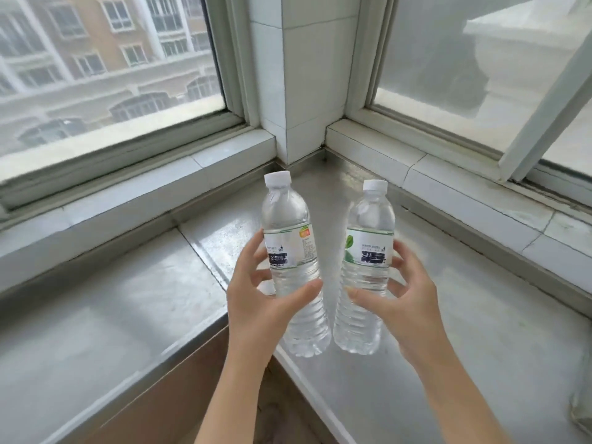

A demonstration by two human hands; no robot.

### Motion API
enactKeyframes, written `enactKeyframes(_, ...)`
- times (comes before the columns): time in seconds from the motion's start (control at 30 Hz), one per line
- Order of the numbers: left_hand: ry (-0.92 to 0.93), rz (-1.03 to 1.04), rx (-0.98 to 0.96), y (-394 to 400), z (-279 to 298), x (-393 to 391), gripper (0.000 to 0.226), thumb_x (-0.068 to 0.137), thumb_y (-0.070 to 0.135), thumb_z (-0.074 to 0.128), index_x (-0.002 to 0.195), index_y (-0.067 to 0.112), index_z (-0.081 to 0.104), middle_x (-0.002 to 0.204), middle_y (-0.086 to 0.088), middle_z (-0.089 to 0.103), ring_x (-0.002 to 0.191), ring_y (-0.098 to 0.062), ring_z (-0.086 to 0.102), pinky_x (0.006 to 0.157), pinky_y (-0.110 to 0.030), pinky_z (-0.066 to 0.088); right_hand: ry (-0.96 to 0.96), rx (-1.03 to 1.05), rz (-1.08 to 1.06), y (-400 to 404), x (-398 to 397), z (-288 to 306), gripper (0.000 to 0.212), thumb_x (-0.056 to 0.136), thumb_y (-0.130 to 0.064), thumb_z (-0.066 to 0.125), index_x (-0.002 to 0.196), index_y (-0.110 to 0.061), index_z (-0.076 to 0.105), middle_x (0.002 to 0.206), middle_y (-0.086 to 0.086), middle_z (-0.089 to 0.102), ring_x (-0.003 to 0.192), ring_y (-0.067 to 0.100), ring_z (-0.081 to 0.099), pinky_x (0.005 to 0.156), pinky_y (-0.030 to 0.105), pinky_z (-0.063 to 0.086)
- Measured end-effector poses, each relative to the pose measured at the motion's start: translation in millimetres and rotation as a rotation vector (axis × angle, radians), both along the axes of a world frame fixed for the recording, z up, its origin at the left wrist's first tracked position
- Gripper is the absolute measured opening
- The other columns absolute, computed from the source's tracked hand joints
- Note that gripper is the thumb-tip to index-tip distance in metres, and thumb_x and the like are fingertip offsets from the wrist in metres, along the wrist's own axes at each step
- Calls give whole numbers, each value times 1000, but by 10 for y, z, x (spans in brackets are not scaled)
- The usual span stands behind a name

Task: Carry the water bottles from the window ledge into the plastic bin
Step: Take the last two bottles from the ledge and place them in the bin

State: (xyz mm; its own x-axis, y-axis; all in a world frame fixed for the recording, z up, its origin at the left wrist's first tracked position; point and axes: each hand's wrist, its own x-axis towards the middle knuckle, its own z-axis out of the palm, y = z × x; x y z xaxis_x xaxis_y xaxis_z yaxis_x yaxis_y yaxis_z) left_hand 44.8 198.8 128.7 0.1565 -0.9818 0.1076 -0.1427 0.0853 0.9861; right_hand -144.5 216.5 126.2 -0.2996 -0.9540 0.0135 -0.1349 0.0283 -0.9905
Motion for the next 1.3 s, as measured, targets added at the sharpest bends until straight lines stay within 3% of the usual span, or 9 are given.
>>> enactKeyframes(0.2, -34, 199, -58, 660, 196, 622, 98, 52, 24, 97, 133, 49, 47, 119, 20, 63, 95, 0, 64, 73, -27, 60, -11, -23, 242, 265, 595, 222, 92, 56, -9, 91, 130, -41, 47, 113, -17, 62, 96, 2, 66, 89, 40, 54)
enactKeyframes(0.37, -48, 383, -87, 1214, 327, 1202, 93, 54, 24, 96, 121, 60, 43, 117, 24, 62, 96, 8, 61, 78, -28, 58, -20, -63, 451, 453, 1247, 367, 95, 54, -9, 91, 132, -39, 46, 114, -15, 61, 94, -3, 65, 75, 21, 53)
enactKeyframes(0.43, -53, 456, -95, 1460, 365, 1462, 95, 54, 23, 96, 123, 60, 42, 119, 22, 62, 96, 6, 62, 77, -28, 58, -30, -81, 532, 574, 1551, 439, 94, 54, -9, 91, 131, -40, 46, 113, -14, 62, 95, 1, 66, 70, 19, 54)
enactKeyframes(0.6, -45, 633, -104, 2205, 431, 2150, 100, 53, 24, 96, 132, 52, 43, 120, 25, 59, 97, 8, 60, 74, -24, 59, -56, -132, 742, 1016, 2403, 543, 92, 54, 0, 89, 119, -51, 48, 110, -9, 63, 94, 10, 69, 71, 33, 58)
enactKeyframes(0.73, -36, 782, -95, 2957, 489, 2765, 96, 51, 21, 97, 125, 57, 46, 119, 24, 61, 95, 8, 61, 68, -16, 57, -58, -123, 924, 1516, 3192, 573, 98, 53, -2, 90, 130, -45, 45, 115, -6, 62, 99, 9, 68, 72, 29, 58)
enactKeyframes(0.87, -39, 946, -93, 3819, 516, 3389, 93, 51, 16, 97, 116, 60, 46, 114, 23, 62, 90, 11, 62, 64, -6, 50, -90, -97, 1102, 2157, 4026, 600, 96, 52, -1, 90, 121, -52, 47, 116, -9, 60, 97, 4, 67, 71, 27, 57)
enactKeyframes(1.03, -99, 1161, -98, 4939, 500, 4051, 95, 49, 19, 97, 126, 52, 52, 114, 22, 64, 97, -1, 64, 69, -19, 55, -134, -93, 1308, 3045, 4961, 630, 94, 54, 11, 85, 120, -43, 47, 110, -6, 61, 83, 2, 70, 58, 17, 55)
enactKeyframes(1.2, -119, 1376, -100, 5943, 522, 4422, 95, 51, 18, 96, 130, 49, 53, 114, 24, 65, 96, 3, 63, 68, -10, 52, -154, -105, 1532, 3834, 5743, 657, 96, 54, 11, 85, 127, -38, 47, 111, -1, 62, 85, 11, 72, 62, 23, 57)
enactKeyframes(1.3, -83, 1523, -118, 6460, 528, 4552, 93, 49, 20, 97, 122, 58, 53, 109, 34, 63, 96, 7, 62, 66, -10, 50, -167, -119, 1678, 4285, 6185, 688, 94, 52, 6, 88, 120, -45, 49, 105, -10, 66, 89, 16, 72, 68, 31, 59)
